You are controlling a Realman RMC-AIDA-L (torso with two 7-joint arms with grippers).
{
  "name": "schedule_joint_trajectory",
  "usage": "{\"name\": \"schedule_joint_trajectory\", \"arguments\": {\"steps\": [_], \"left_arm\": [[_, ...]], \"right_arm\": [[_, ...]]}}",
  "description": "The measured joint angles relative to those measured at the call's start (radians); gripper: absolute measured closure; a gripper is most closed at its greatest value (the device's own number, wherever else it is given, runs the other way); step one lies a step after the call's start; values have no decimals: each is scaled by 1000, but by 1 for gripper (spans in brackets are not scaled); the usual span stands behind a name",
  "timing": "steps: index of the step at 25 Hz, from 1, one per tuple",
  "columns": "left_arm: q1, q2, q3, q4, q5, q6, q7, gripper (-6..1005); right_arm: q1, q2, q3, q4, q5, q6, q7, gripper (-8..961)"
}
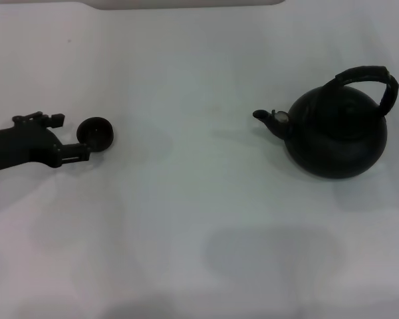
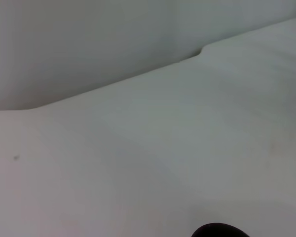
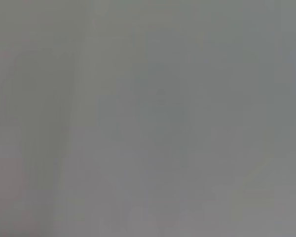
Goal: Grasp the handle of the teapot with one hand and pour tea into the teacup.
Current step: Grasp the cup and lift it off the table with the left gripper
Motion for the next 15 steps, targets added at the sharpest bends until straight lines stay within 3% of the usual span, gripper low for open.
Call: {"name": "schedule_joint_trajectory", "arguments": {"steps": [6,15], "left_arm": [[-53,1,-1,-64,1,-2,8,118],[-65,3,-1,-68,1,-7,8,121]], "right_arm": [[4,0,0,-1,0,0,0,76],[5,0,3,0,2,0,-1,76]]}}
